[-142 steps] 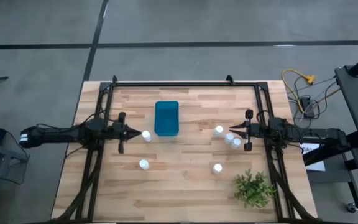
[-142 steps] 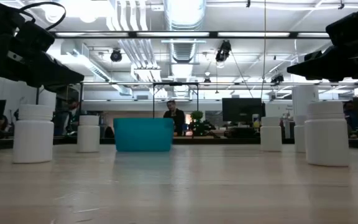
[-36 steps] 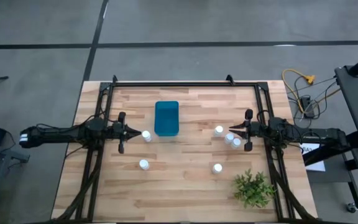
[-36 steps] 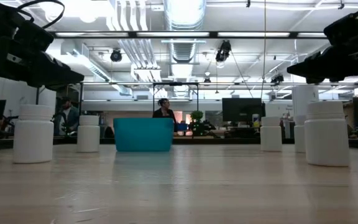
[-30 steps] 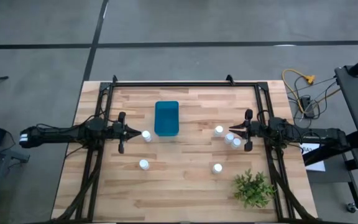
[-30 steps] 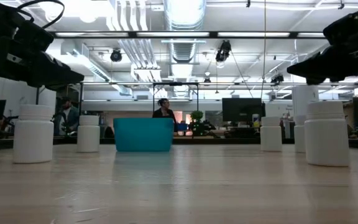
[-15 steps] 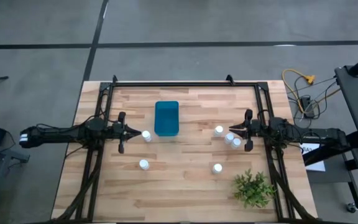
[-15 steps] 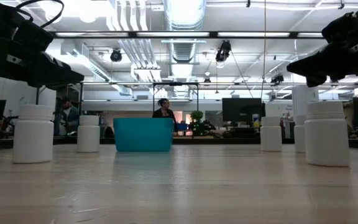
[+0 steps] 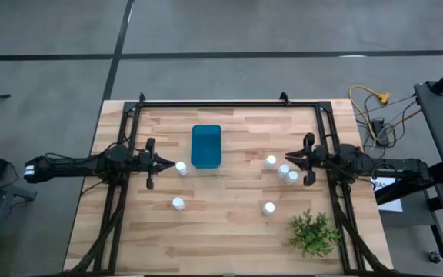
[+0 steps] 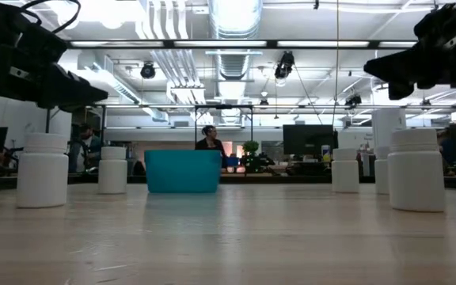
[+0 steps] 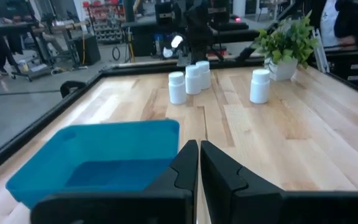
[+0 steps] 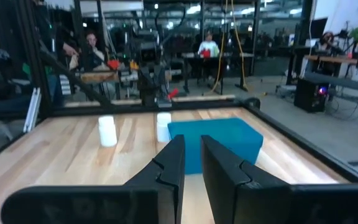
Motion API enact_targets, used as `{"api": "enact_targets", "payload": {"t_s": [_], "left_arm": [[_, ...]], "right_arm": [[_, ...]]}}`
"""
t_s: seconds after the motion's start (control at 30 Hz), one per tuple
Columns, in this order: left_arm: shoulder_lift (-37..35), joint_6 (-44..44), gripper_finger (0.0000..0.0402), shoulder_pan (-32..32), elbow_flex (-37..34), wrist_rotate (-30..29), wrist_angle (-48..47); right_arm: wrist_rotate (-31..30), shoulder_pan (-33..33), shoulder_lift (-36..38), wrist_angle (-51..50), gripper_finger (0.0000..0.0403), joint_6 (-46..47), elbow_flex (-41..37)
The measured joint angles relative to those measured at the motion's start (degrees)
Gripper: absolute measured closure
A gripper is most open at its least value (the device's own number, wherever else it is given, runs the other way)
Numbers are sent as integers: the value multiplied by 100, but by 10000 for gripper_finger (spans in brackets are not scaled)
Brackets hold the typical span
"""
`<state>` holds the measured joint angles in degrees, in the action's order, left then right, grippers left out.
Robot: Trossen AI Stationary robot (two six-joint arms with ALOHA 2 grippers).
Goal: Pick and place pill bottles into a basket
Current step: Put the white medicine bottle into the blue bin
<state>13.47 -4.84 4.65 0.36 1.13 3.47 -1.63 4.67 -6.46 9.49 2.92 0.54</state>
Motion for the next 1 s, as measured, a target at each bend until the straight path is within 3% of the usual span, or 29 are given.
{"api": "enact_targets", "payload": {"t_s": [0.57, 0.7, 0.9, 1.0], "left_arm": [[-10, -322, 401, 13, 0, -135, 1566], [-13, -355, 401, 13, 14, -315, 1542], [-17, -345, 401, 13, 151, -877, 1574], [-15, -356, 401, 13, 166, -908, 1575]], "right_arm": [[-2, 0, -262, 900, 360, -37, 0], [50, -2, -420, 1085, 360, -98, 0], [208, -2, -539, 944, 359, -437, 124], [207, -2, -655, 257, 351, -567, 585]]}}
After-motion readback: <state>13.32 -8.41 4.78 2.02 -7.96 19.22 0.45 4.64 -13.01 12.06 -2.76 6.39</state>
